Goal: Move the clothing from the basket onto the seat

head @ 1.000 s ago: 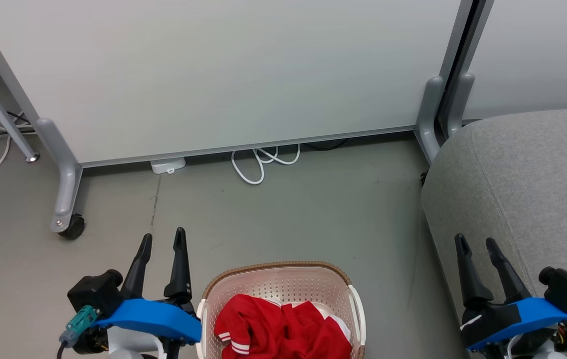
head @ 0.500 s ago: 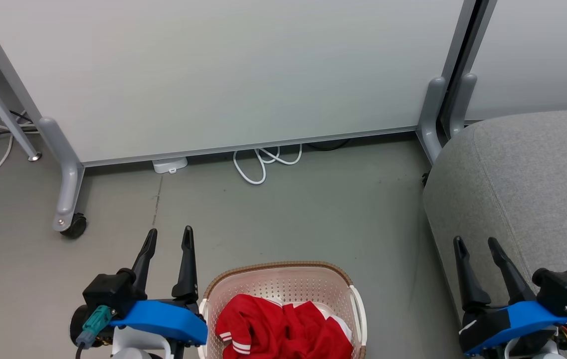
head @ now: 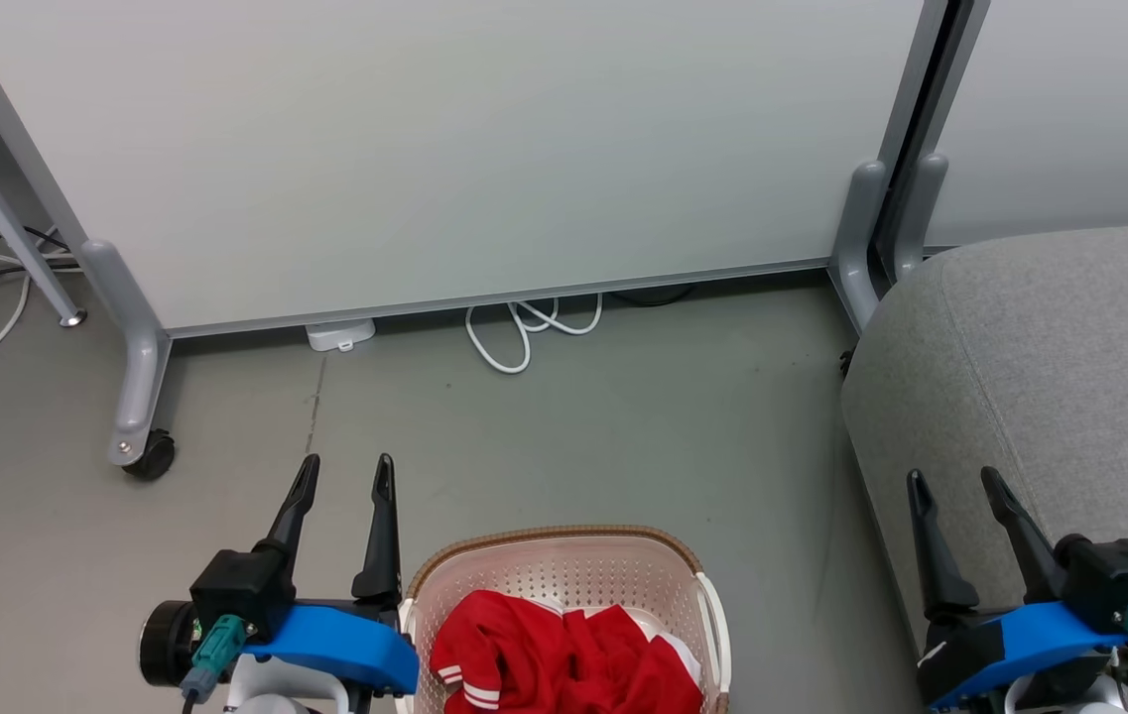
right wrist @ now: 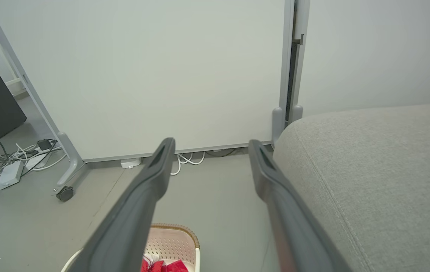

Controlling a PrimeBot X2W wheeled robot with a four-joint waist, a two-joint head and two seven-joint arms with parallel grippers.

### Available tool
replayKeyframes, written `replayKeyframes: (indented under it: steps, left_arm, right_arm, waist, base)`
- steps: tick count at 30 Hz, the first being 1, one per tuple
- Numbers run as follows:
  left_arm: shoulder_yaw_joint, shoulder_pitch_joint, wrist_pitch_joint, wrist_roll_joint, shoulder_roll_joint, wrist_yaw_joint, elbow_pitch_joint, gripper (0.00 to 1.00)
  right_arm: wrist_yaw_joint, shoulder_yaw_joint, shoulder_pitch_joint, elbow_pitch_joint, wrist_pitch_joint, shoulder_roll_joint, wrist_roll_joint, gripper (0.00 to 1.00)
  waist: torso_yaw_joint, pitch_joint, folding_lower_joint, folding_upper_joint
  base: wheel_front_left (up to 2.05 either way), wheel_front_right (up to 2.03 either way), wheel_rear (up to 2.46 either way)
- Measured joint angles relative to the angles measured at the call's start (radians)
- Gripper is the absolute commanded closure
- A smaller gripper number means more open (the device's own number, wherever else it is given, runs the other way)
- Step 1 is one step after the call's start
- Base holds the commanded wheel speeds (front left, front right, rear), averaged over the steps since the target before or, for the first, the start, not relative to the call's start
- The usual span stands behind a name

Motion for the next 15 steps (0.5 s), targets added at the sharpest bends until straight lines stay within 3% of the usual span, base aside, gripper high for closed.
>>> replayKeyframes:
  steps: [15]
  left_arm:
    - [-0.011, 0.004, -0.033, 0.116, -0.002, -0.001, 0.013, 0.0]
  right_arm:
    - [0.001, 0.004, 0.01, -0.012, -0.021, -0.002, -0.122, 0.0]
  waist:
    - [0.005, -0.006, 0.0, 0.0]
  base:
    - [0.0, 0.0, 0.0]
